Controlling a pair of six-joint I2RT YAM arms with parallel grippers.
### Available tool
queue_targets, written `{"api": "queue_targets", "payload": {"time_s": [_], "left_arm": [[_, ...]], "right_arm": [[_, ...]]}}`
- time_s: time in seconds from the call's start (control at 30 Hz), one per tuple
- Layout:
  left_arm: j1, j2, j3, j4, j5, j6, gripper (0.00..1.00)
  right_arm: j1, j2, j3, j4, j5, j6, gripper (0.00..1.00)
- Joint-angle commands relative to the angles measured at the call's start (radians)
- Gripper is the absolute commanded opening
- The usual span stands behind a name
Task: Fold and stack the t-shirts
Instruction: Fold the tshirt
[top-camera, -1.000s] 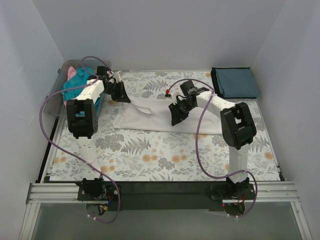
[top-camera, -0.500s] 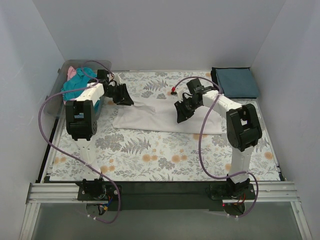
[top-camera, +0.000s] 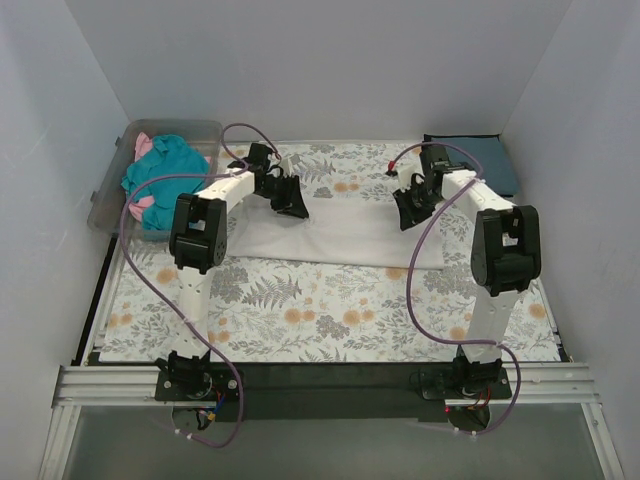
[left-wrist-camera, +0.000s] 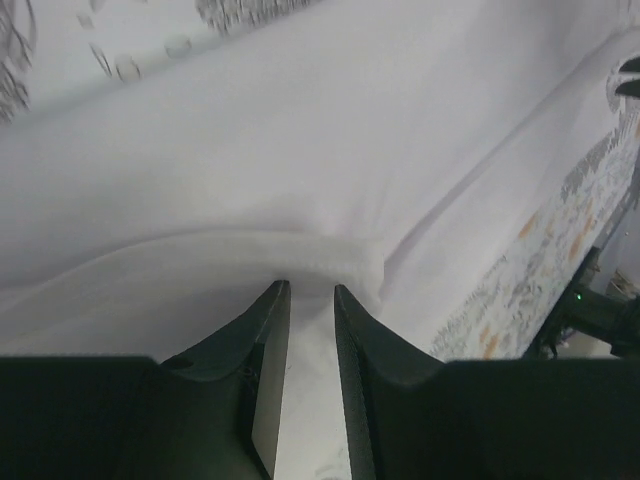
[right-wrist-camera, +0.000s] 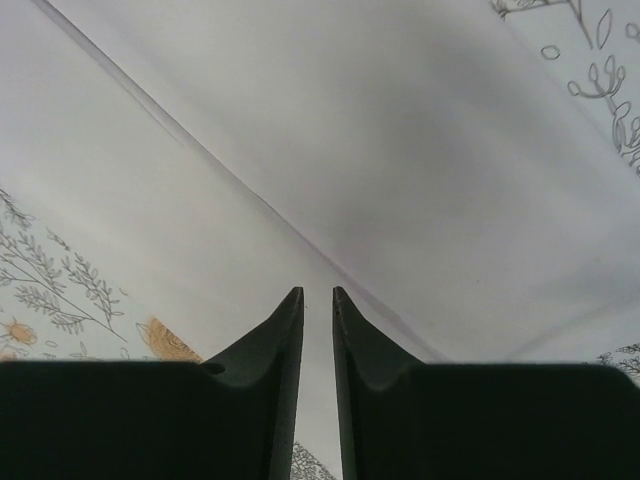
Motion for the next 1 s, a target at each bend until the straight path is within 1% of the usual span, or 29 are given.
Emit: {"api": "queue_targets", "payload": {"time_s": [0.0, 0.07, 0.13, 0.17, 0.2, 0.23, 0.27, 0.3, 0.33, 0.37, 0.4, 0.43, 0.47, 0.5, 0.53, 0.63, 0.7, 0.73, 0.8, 0.87, 0.97], "left_arm": [[-0.026, 0.045, 0.117, 0.057, -0.020, -0.016, 0.24], [-0.037, 0.065, 0.130, 0.051, -0.052, -0.009, 0.28], [-0.038, 0.079, 0.175, -0.022, -0.089, 0.031, 0.29], [-0.028, -0.026, 0.105, -0.045, -0.136, 0.056, 0.30], [-0.028, -0.027, 0.104, -0.035, -0.137, 0.056, 0.30], [-0.015, -0.064, 0.047, -0.032, -0.143, 0.056, 0.30], [-0.009, -0.132, 0.025, -0.033, -0.146, 0.057, 0.31], [-0.006, -0.168, 0.003, -0.051, -0.155, 0.062, 0.31], [0.000, -0.199, -0.048, -0.059, -0.184, 0.079, 0.31], [0.003, -0.264, -0.076, -0.062, -0.202, 0.085, 0.32], [0.008, -0.295, -0.112, -0.065, -0.216, 0.090, 0.38], [0.023, -0.327, -0.144, -0.064, -0.219, 0.094, 0.40], [0.029, -0.381, -0.208, -0.065, -0.219, 0.102, 0.41], [0.035, -0.403, -0.234, -0.073, -0.223, 0.106, 0.43], [0.043, -0.432, -0.254, -0.084, -0.236, 0.113, 0.45], [0.049, -0.467, -0.330, -0.111, -0.256, 0.134, 0.47], [0.049, -0.469, -0.366, -0.110, -0.290, 0.128, 0.47], [0.049, -0.454, -0.368, -0.108, -0.301, 0.126, 0.47], [0.049, -0.432, -0.362, -0.096, -0.345, 0.104, 0.42], [0.049, -0.391, -0.351, -0.079, -0.383, 0.097, 0.38], [0.044, -0.317, -0.298, -0.072, -0.434, 0.102, 0.35]], "right_arm": [[0.005, 0.037, -0.038, -0.052, 0.099, -0.059, 0.23], [0.005, 0.043, -0.047, -0.060, 0.115, -0.066, 0.23], [0.005, 0.056, -0.062, -0.066, 0.135, -0.079, 0.23], [0.005, 0.065, -0.090, -0.075, 0.156, -0.102, 0.22], [0.005, 0.065, -0.090, -0.075, 0.156, -0.102, 0.22], [0.005, 0.063, -0.111, -0.080, 0.156, -0.105, 0.22], [0.005, 0.059, -0.127, -0.081, 0.153, -0.111, 0.22], [0.010, 0.048, -0.142, -0.084, 0.147, -0.112, 0.22], [0.018, 0.039, -0.159, -0.091, 0.143, -0.117, 0.22], [0.025, 0.030, -0.199, -0.094, 0.138, -0.128, 0.22], [0.033, 0.001, -0.219, -0.097, 0.132, -0.134, 0.22], [0.056, -0.016, -0.248, -0.104, 0.129, -0.140, 0.22], [0.070, -0.036, -0.294, -0.110, 0.123, -0.146, 0.22], [0.083, -0.079, -0.323, -0.118, 0.104, -0.160, 0.22], [0.123, -0.104, -0.351, -0.138, 0.097, -0.171, 0.22], [0.215, -0.212, -0.449, -0.178, 0.060, -0.226, 0.22], [0.232, -0.280, -0.461, -0.199, 0.002, -0.249, 0.24], [0.222, -0.294, -0.445, -0.219, -0.012, -0.252, 0.25], [0.203, -0.309, -0.403, -0.235, -0.047, -0.247, 0.27], [0.162, -0.308, -0.317, -0.252, -0.072, -0.228, 0.29], [0.130, -0.289, -0.233, -0.258, -0.078, -0.206, 0.31]]}}
